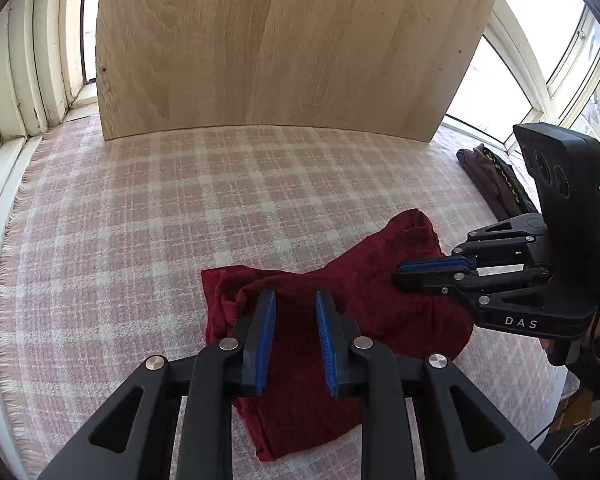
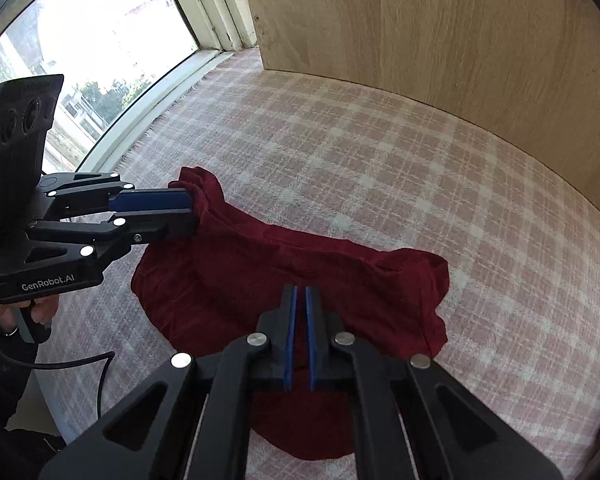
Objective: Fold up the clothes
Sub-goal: 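Lay the folded shorts down and open both grippers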
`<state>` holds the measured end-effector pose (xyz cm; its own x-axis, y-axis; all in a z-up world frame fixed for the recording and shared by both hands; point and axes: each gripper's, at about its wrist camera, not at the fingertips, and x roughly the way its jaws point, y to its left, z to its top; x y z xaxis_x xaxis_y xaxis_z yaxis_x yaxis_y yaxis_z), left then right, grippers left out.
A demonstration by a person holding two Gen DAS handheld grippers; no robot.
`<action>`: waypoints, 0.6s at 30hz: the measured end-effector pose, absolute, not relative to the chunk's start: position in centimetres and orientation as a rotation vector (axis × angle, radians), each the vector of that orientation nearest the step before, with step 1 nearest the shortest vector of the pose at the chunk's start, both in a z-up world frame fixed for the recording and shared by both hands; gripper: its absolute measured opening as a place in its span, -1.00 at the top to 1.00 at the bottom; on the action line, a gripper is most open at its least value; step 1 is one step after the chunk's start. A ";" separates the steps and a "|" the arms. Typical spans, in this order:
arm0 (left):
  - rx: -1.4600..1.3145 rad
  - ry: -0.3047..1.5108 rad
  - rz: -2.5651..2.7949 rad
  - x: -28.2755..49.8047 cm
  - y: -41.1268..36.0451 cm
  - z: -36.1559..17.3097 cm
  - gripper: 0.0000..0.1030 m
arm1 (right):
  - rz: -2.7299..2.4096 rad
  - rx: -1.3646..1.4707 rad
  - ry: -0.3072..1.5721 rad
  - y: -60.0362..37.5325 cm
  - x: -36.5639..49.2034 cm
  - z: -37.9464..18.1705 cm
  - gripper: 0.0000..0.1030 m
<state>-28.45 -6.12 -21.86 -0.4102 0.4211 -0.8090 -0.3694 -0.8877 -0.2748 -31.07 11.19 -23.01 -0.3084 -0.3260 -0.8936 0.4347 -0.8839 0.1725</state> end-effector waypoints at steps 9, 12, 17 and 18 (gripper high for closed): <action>-1.284 -0.114 2.353 -27.0 -7.8 -21.0 0.59 | -2.276 1.403 -0.037 14.0 -31.8 -21.2 1.00; -1.245 -0.084 2.342 -26.4 -7.2 -21.0 0.37 | -2.248 1.416 -0.048 13.7 -32.2 -21.8 1.00; -1.369 -0.031 2.361 -28.6 -7.5 -23.3 0.75 | -2.269 1.494 -0.013 13.9 -33.3 -24.6 1.00; -1.379 -0.061 2.371 -28.7 -7.9 -23.0 0.76 | -2.277 1.487 -0.051 14.5 -33.2 -24.2 1.00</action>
<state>-28.72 -7.92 -23.05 -0.4365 0.3565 -0.8261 -0.3138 -0.9208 -0.2315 -33.16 14.53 -24.16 -0.3409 -0.3618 -0.8677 0.3225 -0.9120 0.2536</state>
